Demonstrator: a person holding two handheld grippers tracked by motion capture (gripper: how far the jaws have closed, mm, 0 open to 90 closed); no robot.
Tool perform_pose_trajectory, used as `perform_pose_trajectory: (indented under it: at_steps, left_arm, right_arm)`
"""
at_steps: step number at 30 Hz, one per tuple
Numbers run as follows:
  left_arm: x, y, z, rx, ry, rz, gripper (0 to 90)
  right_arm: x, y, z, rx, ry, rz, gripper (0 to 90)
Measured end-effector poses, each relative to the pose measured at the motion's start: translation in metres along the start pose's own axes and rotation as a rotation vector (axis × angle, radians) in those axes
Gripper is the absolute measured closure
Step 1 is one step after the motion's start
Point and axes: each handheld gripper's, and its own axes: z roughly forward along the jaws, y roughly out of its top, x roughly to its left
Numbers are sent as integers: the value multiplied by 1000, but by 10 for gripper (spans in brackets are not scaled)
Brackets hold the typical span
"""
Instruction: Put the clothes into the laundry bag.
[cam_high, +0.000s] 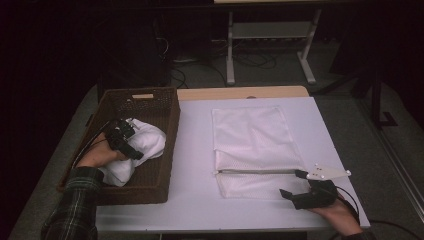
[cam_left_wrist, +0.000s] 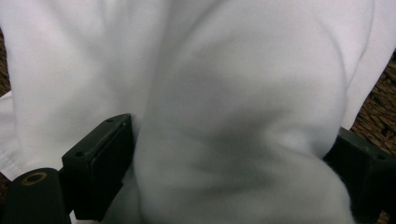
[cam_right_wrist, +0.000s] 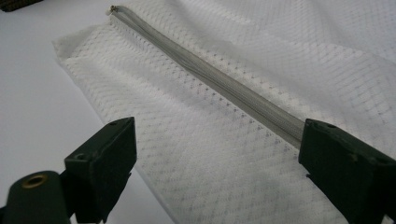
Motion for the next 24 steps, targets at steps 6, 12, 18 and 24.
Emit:
perform_pose_trajectory:
  at_steps: [6,12,18,24]
  left_arm:
    - [-2,0,2,8,2,26,127]
    - [-4,0,4,14,25,43,179]
    - [-5,0,2,15,55,14,417]
    - [-1,3,-5,16,52,-59,591]
  right_arm:
    - [-1,0,0,0,-3,2,107]
    - [0,0,0,-1,-2,0,108]
    - [0,0,0,0,-3,-1,108]
    - [-1,-1,-1,-1,-4,3,108]
